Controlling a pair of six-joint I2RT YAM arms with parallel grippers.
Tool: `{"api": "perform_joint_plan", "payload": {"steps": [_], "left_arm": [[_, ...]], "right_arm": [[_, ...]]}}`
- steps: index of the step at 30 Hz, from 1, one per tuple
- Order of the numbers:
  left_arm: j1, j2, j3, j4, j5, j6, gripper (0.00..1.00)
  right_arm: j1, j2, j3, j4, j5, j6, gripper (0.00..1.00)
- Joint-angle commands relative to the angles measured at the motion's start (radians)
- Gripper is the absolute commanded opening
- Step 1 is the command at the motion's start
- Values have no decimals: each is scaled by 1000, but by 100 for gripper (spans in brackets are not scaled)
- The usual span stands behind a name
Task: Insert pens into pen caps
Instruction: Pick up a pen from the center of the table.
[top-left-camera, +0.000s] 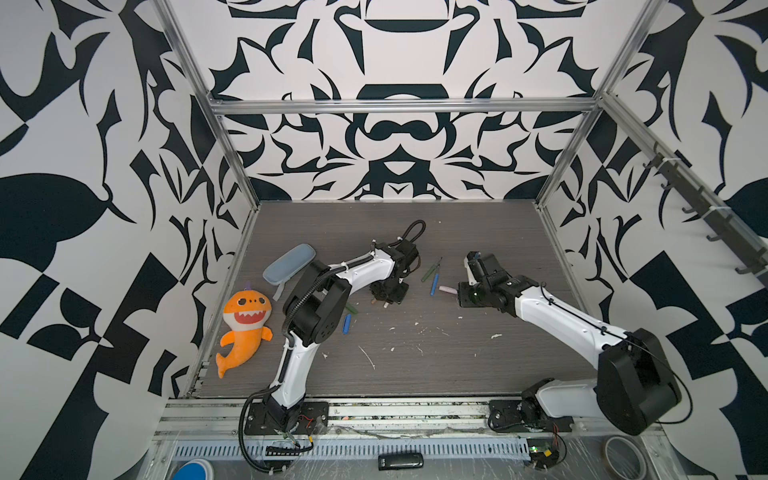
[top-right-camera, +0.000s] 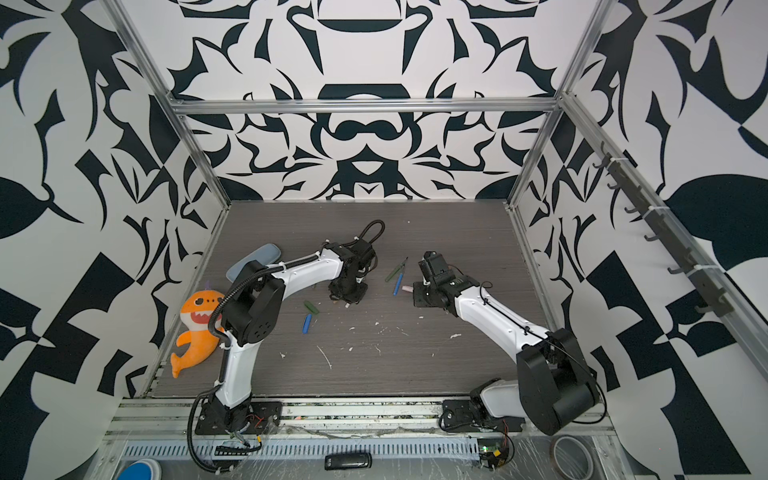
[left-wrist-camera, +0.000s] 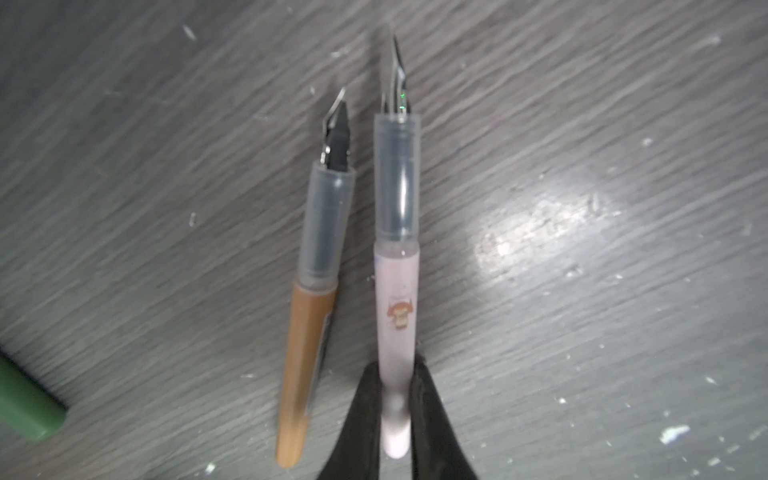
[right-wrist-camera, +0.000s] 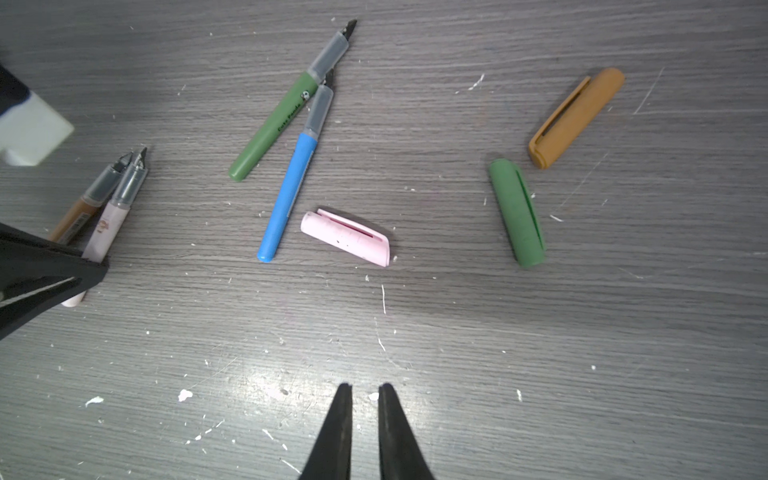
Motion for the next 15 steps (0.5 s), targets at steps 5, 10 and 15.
{"api": "perform_joint_plan", "payload": {"steps": [5,10,15], "left_arm": [[-26,-110,-137,138,57,1,6],[-35,-220,-233,276,88,-11,4],[-34,-334,-356,467,162,-37,3]], "right_arm": [[6,-47,-4,41,-13,23,23],[6,-86,-12,85,-74,38,37],[6,-115,-9,125,-159,56,43]]}}
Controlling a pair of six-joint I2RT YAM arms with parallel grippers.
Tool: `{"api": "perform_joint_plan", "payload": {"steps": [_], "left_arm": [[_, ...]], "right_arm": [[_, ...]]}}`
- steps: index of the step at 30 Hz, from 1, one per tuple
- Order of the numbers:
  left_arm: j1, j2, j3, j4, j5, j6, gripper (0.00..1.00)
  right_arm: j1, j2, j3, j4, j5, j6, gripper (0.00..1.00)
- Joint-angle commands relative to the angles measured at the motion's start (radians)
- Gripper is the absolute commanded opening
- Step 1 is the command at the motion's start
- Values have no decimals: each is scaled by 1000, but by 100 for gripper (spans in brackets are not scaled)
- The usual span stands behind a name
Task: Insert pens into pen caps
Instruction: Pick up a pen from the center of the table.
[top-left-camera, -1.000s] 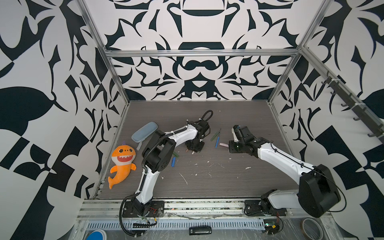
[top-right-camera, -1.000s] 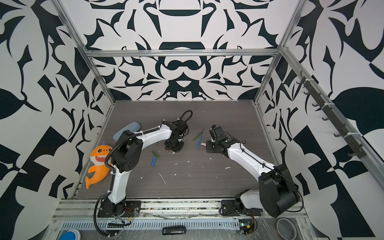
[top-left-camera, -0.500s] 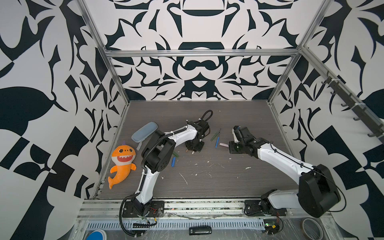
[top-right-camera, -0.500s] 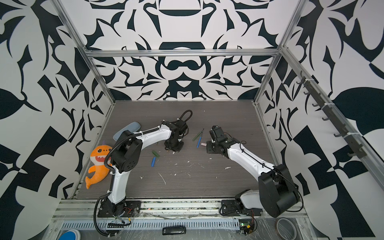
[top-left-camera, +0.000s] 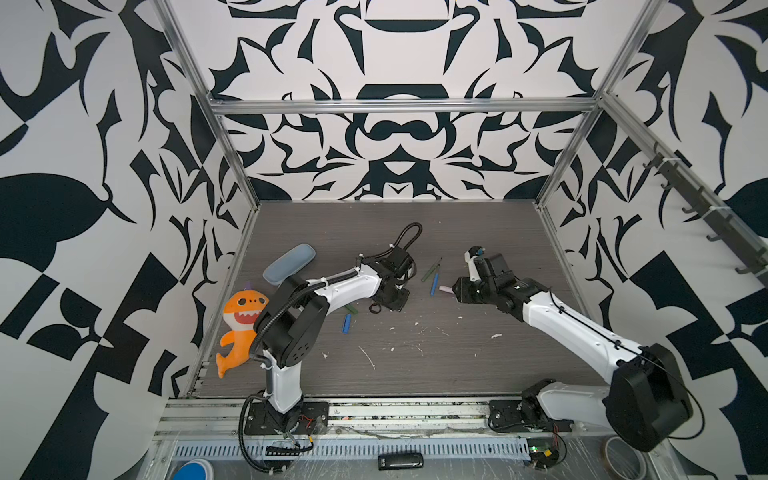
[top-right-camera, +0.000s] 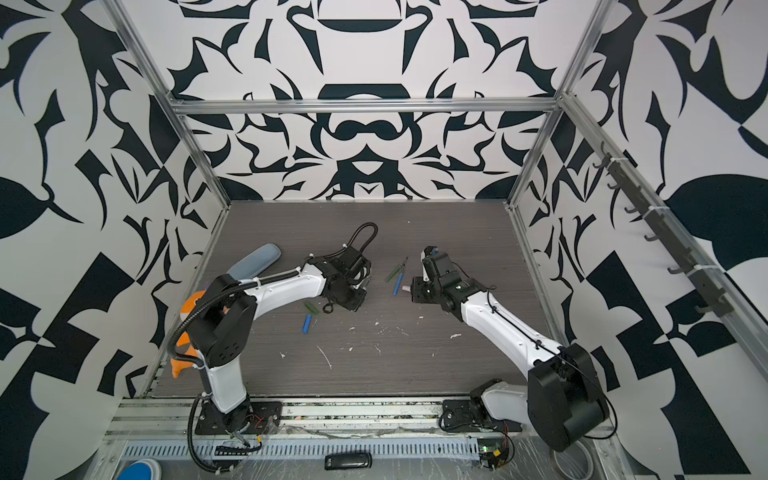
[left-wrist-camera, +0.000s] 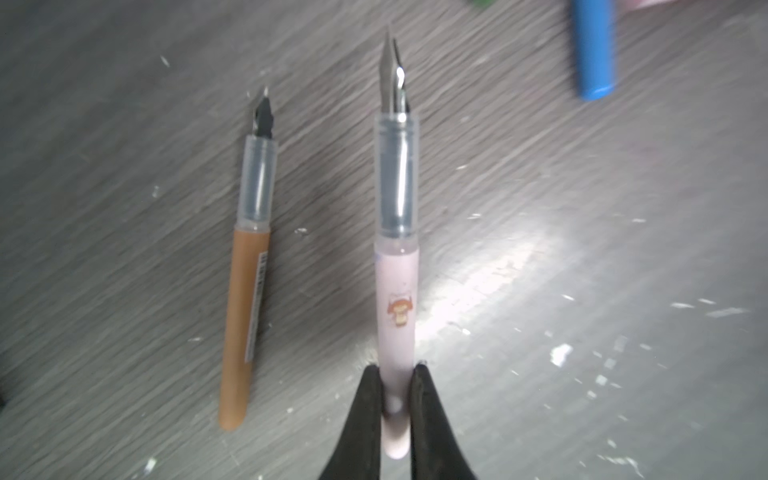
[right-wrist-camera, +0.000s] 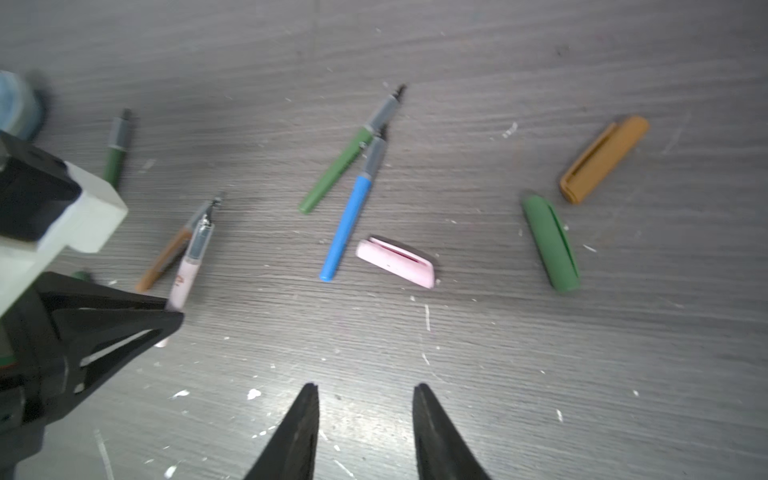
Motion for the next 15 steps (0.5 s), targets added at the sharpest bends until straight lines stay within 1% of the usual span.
{"api": "perform_joint_plan", "payload": {"steps": [1,6,9,12,15], "left_arm": [[-2,-81,-68,183,81,-32,3],[-1,-173,-188,376,160,-58,4],[-1,-196,-221,432,207,-62,5],[-1,-204,-234,455,239,-71,5],[-1,-218,-254,491,272,-79,5]], "right_arm": [[6,-24,1,60,-85,21,43],[8,-23,-25,169,-264,68,47],[21,-17,-37,232,-336,98,50],[50,-6,-32,261,-356,102,51],[67,17,-23,275,-340,120,52]]}}
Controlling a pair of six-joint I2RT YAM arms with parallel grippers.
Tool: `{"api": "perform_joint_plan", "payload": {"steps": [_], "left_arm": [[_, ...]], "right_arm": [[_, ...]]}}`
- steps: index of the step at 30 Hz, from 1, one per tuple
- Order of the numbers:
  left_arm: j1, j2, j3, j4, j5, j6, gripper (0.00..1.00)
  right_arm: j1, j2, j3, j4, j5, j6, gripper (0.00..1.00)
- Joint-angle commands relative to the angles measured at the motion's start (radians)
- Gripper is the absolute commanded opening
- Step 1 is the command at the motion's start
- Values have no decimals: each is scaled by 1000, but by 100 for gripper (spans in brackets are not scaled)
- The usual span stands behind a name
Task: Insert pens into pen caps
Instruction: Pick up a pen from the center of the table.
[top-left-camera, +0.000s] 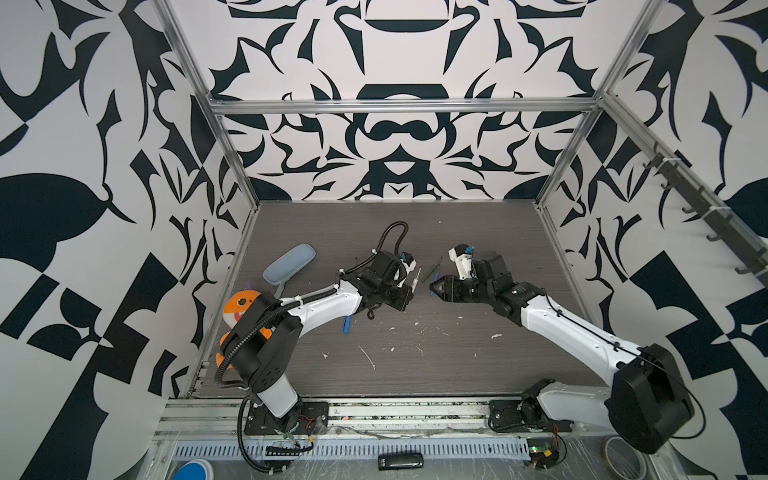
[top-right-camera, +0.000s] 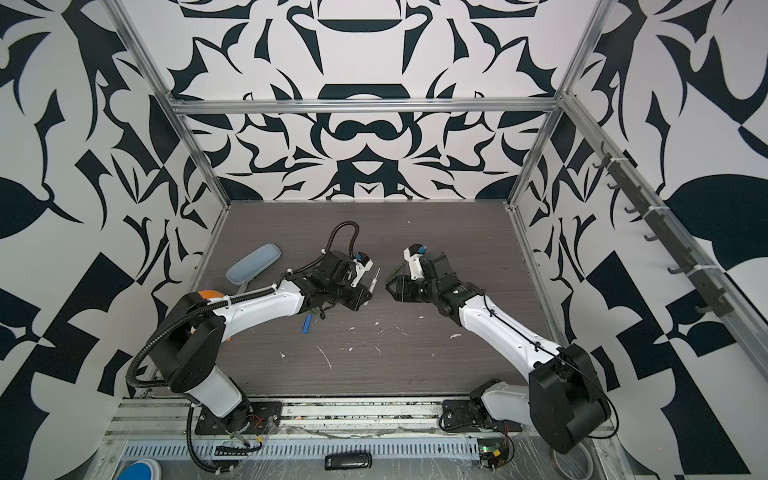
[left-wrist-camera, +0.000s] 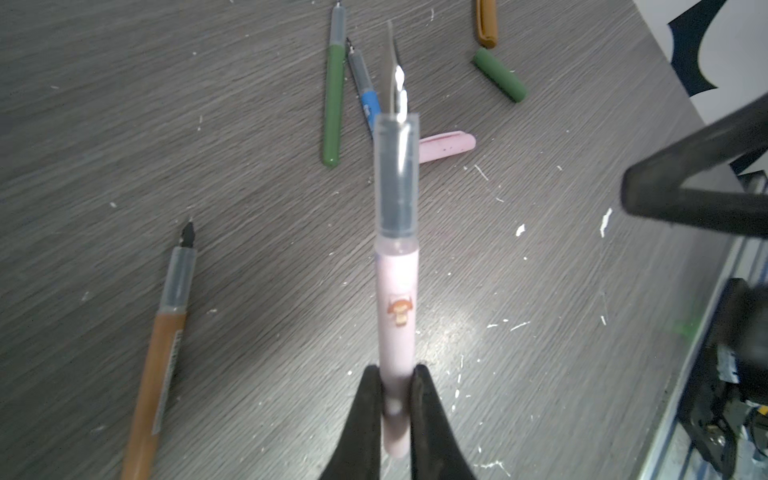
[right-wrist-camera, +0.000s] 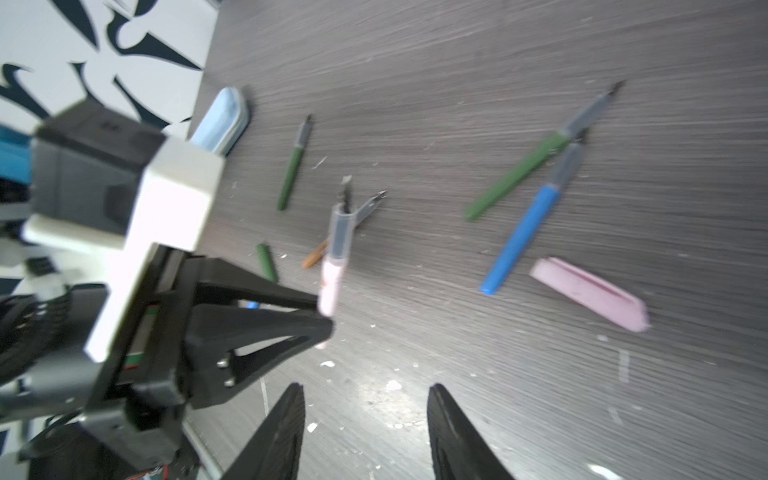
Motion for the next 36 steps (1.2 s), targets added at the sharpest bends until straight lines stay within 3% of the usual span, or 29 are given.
{"api": "perform_joint_plan", "payload": {"steps": [1,7,22,28,30,33,36], "left_arm": [[-2,-43,-25,84,71,-21,5],[-2,-63,-58,140,122,-27,5],[-2,-72,-95,198,203,-42,6],[-2,-70,-100,204,215,-43,7],[-2,-72,-106,213,218,-42,14],[-2,-72,-124,250,235,-65,33],[-2,-67,-135,292,249,-84,38]], "right_arm": [[14,19,7,83,-39,42,52],[30,70,18,152,-51,94,50],[44,122,24,218,-21,154,32],[45,131,22,220,-23,162,11],[47,128,20,225,-25,162,3],[49,120,14,234,-27,167,0],[52,117,12,237,-32,172,0]]}}
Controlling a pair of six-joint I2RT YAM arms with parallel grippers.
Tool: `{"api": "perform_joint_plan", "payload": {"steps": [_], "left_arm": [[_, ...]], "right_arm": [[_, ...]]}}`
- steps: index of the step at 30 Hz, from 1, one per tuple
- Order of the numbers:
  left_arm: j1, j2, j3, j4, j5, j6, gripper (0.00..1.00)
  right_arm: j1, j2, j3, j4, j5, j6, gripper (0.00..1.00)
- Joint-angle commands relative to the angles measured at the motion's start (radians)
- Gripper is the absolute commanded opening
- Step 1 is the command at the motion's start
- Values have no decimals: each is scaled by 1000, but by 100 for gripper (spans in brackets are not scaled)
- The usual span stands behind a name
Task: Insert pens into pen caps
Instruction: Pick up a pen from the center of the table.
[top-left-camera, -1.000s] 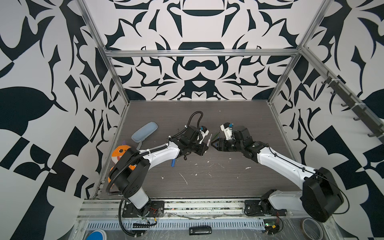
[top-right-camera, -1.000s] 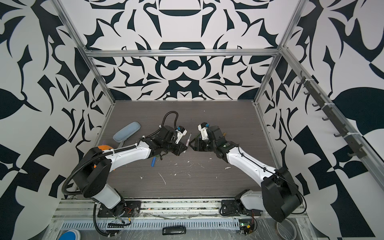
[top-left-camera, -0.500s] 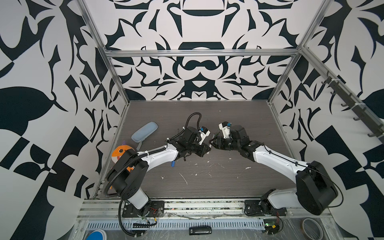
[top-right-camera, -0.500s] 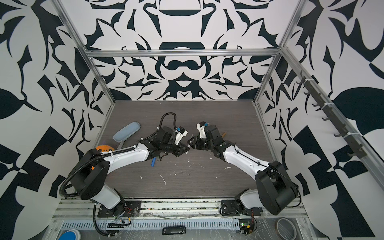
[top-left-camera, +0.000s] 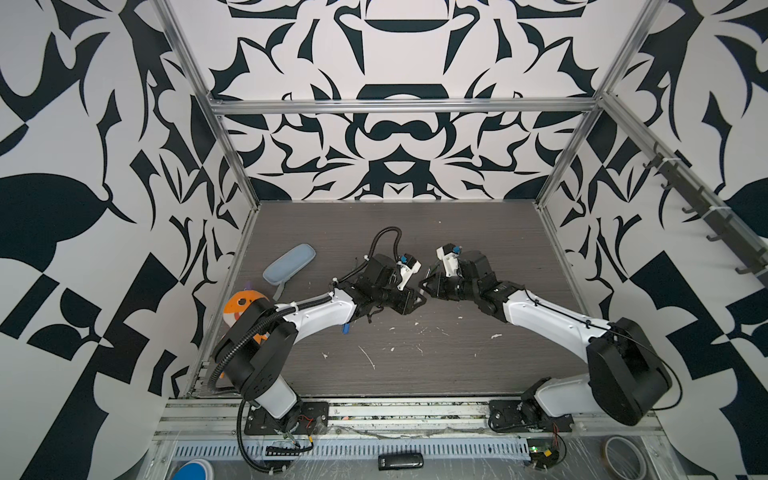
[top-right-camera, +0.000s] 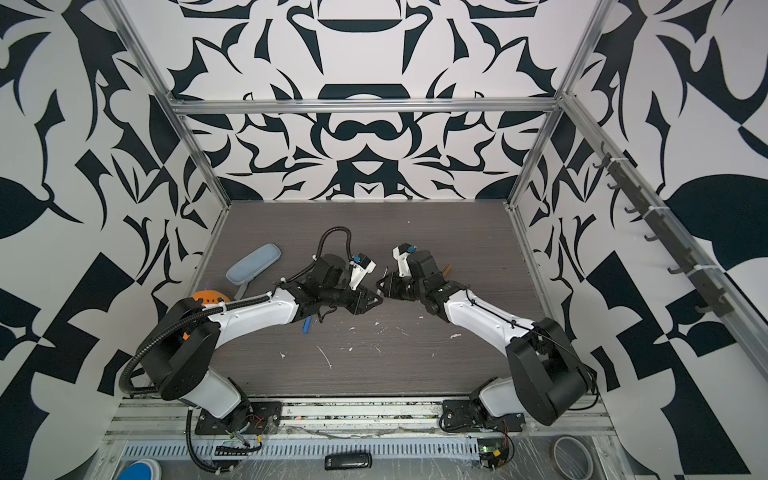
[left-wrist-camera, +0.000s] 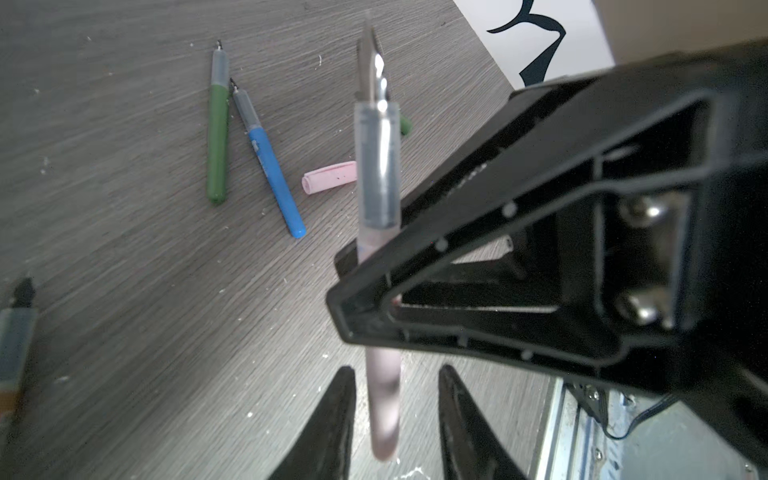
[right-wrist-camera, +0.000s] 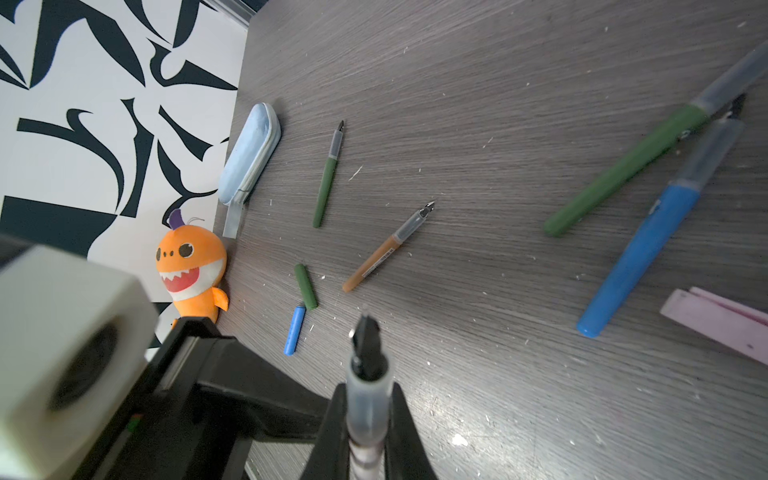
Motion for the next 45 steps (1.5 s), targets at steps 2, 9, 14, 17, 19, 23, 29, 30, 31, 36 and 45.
{"api": "perform_joint_plan", "payload": {"steps": [2,9,14,17,19,23,29,30,31,36,45], "left_arm": [[-2,-10,-15,74,44,-33,37],[-2,17,1,101,58,-57,25],[-2,21,1,107,67,-67,17],[-2,24,-3,109,66,-68,15],[-2,24,-6,114,67,-73,14],[-2,19,-15,128,60,-80,6],[-2,-12,-42,116,-49,-85,2],[0,-16,-48,110,-76,-87,2],[0,-22,-55,105,-108,-88,2],[1,-65,-96,100,-205,-92,2],[0,-175,-218,325,-178,-47,3]], "right_arm": [[12,-23,11,35,-6,7,0],[21,-22,3,43,-11,11,0],[21,-27,-14,78,-19,29,0],[22,-27,-9,79,-24,33,0],[22,-25,-8,81,-30,34,0],[22,-17,-1,82,-51,39,2],[21,-96,25,-26,2,7,36],[21,-116,32,-53,25,0,38],[20,-143,41,-85,54,-13,41],[16,-247,85,-263,213,-81,51],[-66,-160,165,-514,525,-186,54]]}}
